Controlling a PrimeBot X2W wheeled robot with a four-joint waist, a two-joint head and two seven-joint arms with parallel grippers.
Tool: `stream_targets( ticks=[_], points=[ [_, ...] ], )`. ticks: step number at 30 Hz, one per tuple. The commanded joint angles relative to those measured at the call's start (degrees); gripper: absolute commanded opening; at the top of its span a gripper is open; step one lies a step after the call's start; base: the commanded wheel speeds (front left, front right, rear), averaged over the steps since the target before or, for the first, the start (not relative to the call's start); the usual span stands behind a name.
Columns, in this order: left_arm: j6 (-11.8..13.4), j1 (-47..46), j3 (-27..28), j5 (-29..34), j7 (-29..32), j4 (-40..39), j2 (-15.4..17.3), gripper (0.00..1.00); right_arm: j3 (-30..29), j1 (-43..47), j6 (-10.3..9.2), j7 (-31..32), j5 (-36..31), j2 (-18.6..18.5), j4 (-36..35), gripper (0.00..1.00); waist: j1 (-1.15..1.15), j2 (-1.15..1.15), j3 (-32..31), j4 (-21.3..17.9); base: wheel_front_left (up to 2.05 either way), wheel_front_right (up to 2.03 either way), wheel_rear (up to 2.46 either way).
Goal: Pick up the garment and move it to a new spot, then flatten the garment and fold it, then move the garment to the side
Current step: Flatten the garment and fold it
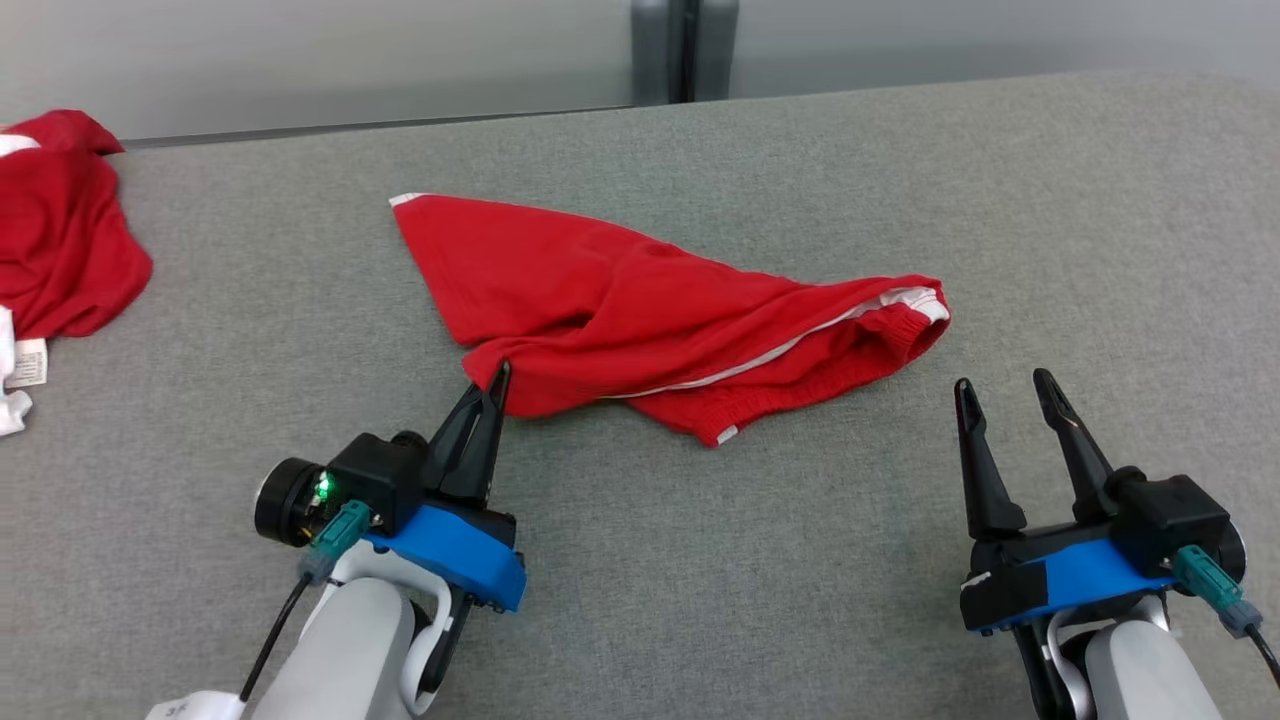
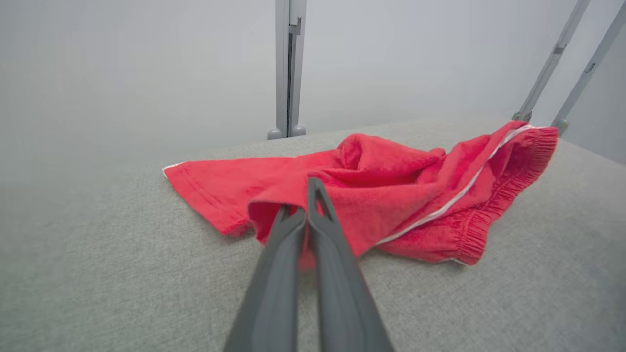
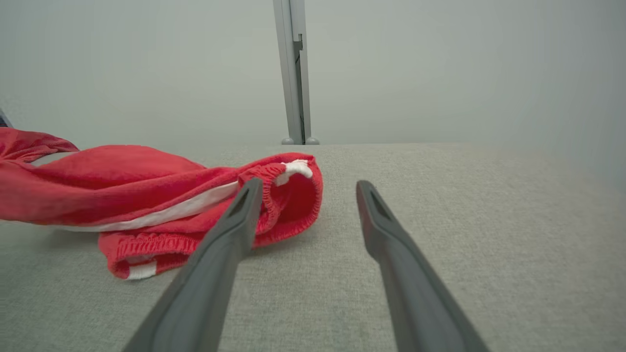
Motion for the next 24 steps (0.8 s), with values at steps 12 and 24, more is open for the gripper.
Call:
stream_targets(
  ticks=[12,24],
  points=[
    [1.8,13.9,0.8,1.8,2.0,-31.9,3.1,0.0,-0.1,1.8,0.01,0.0,0.3,-0.2,0.9,1.0,-0.01,0.0,-3.6,1.7,0.0,0.0,0.0],
    [1.6,6.9,5.3,-3.8,8.3,-20.3,5.0,0.0,0.5,0.3,0.01,0.0,0.4,-0.2,0.2,1.0,-0.01,0.0,-0.6,-1.6,0.0,0.0,0.0]
  ],
)
